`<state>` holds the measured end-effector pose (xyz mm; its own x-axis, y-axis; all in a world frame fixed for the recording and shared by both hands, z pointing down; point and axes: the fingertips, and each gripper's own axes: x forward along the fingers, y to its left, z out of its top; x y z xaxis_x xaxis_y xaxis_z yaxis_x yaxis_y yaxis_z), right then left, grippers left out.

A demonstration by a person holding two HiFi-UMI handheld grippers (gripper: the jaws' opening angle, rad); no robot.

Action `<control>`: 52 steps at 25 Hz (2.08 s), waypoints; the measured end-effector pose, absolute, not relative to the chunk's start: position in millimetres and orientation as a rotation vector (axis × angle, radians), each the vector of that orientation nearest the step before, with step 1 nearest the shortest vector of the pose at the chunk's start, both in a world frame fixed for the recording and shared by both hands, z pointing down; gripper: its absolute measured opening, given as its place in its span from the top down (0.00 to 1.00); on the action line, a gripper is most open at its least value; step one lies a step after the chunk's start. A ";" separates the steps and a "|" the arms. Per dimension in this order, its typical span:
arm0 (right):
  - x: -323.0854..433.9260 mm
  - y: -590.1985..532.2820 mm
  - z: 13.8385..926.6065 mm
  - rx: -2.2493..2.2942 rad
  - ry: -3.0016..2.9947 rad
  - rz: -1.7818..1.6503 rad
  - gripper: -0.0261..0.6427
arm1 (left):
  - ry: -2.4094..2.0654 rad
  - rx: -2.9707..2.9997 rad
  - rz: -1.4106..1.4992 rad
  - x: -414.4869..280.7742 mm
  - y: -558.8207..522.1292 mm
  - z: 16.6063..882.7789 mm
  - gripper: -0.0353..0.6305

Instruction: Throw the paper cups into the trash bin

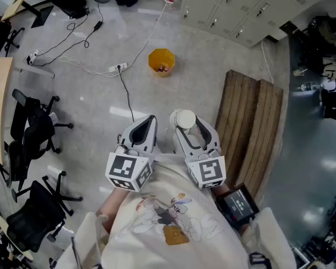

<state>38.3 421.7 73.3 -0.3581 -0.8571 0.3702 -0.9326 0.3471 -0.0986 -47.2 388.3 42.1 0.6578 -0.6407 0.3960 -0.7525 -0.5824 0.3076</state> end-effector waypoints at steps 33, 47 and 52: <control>116.7 276.6 98.0 1.477 -2.475 0.490 0.60 | -1.207 2.197 0.382 2.1 277.1 99.0 0.94; 44.8 90.5 136.9 1.373 -2.266 0.375 0.60 | -1.037 2.181 0.341 -69.1 83.1 136.8 0.94; 35.9 44.5 180.7 1.299 -2.256 0.392 0.60 | -1.015 2.135 0.384 -70.2 45.6 183.9 0.94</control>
